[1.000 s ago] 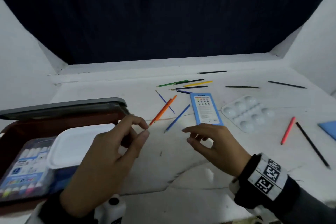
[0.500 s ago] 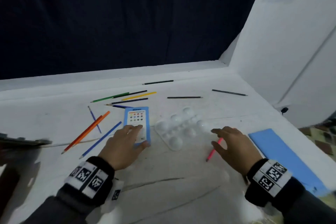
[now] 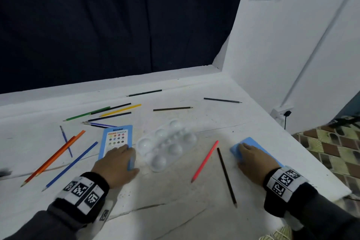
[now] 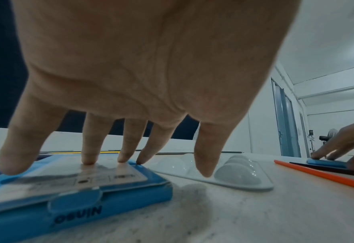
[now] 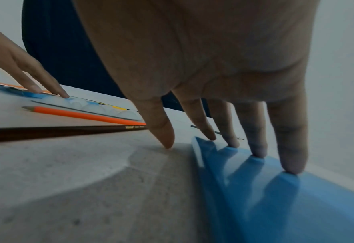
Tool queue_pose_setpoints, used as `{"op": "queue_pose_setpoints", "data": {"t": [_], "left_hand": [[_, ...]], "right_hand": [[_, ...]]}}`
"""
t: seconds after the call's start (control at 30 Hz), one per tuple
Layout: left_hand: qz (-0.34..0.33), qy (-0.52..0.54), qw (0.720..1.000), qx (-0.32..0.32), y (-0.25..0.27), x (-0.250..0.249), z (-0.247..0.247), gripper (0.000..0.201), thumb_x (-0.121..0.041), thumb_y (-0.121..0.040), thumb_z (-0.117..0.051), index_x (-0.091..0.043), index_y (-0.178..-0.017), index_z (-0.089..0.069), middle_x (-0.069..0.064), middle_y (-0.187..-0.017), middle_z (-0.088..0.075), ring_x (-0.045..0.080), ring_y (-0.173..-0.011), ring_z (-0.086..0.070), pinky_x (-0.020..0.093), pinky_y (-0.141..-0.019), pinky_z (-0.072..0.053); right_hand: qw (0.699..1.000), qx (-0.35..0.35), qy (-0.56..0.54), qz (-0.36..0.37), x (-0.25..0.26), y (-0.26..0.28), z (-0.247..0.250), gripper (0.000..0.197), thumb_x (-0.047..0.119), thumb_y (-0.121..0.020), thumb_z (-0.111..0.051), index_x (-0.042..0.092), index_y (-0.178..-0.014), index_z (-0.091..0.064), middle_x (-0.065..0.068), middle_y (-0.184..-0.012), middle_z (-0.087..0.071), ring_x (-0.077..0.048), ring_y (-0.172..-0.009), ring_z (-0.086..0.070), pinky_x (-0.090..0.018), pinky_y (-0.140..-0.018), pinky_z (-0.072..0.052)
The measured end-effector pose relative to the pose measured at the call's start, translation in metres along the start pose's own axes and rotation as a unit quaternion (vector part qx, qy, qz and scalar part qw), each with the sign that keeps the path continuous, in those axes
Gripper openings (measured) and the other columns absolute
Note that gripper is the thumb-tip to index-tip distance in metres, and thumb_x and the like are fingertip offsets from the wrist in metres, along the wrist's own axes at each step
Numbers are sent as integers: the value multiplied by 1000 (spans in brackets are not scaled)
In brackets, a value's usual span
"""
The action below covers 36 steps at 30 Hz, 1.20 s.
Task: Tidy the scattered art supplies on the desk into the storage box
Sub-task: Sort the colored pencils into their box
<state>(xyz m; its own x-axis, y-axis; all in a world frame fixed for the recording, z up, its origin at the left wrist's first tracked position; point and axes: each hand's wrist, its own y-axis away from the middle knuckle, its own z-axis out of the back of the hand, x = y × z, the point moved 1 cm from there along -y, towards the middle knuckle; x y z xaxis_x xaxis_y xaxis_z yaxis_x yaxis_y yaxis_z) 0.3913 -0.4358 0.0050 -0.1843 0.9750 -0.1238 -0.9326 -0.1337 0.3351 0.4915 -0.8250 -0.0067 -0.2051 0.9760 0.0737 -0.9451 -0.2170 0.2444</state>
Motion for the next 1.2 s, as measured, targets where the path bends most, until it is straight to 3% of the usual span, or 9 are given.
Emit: {"op": "queue_pose_setpoints", "data": {"t": [0.1,0.23,0.37,0.53,0.73,0.83,0.9,1.03,1.2], "left_hand": [[-2,36,999,-23,6,8,-1,67,-55,-90,-57,-26,-146,-35,-6,-146,-41,17,-129,-43,38,-105,-44],[38,42,997,-58,7,6,9,60,-58,-91,-54,-30,-142,-40,-1,-139,-41,21,-126,-43,39,-99,-48],[75,21,996,-33,-2,9,14,63,-63,-89,-51,-29,-141,-35,5,-150,-31,29,-137,-33,46,-109,-39],[83,22,996,4,-5,13,15,64,-64,-84,-54,-28,-133,-34,7,-147,-35,29,-133,-36,47,-108,-40],[93,45,994,-46,13,12,29,82,-63,-78,-67,-29,-144,-34,7,-155,-27,30,-141,-29,45,-114,-33],[113,10,992,-62,32,18,43,93,-61,-80,-67,-29,-154,-20,6,-162,-20,31,-149,-13,43,-121,-15],[120,21,987,-106,47,31,45,101,-59,-71,-76,-33,-153,-24,7,-157,-29,31,-145,-20,44,-119,-21],[97,14,981,-167,74,64,32,103,-28,-41,-93,-29,-137,-54,13,-135,-48,38,-120,-46,49,-87,-39],[32,-39,963,-266,111,67,28,87,4,-56,-64,-37,-131,-49,-7,-111,-60,24,-91,-64,37,-66,-36]], "right_hand": [[1000,-20,-11,15,9,-3,6,49,29,-85,-52,22,-133,-43,2,-132,-49,-23,-127,-48,-33,-91,-44],[998,25,31,-47,16,-11,14,68,51,-87,-52,34,-146,-21,-4,-149,-26,-31,-141,-21,-50,-104,-33],[997,53,10,-52,16,-21,22,75,61,-84,-54,35,-146,-21,-6,-140,-36,-30,-124,-43,-44,-100,-41],[999,-43,-24,-12,28,-22,39,72,67,-83,-50,33,-143,-27,-6,-134,-42,-29,-114,-49,-40,-94,-45],[978,-80,-60,184,82,-4,72,78,62,-82,-43,32,-150,-18,-6,-150,-29,-29,-126,-41,-42,-105,-38],[940,-96,-109,309,119,13,89,79,58,-77,-29,33,-151,-16,1,-152,-27,-23,-131,-37,-41,-109,-34],[905,-118,-119,390,143,19,97,71,46,-82,-29,34,-151,-18,4,-150,-32,-20,-131,-37,-42,-108,-35],[838,-121,-85,525,189,23,99,52,21,-91,-40,21,-143,-42,-1,-127,-57,-23,-110,-53,-44,-93,-46],[821,-78,95,558,237,26,88,46,2,-85,-49,22,-126,-52,-5,-107,-63,-27,-103,-54,-48,-88,-42]]}}
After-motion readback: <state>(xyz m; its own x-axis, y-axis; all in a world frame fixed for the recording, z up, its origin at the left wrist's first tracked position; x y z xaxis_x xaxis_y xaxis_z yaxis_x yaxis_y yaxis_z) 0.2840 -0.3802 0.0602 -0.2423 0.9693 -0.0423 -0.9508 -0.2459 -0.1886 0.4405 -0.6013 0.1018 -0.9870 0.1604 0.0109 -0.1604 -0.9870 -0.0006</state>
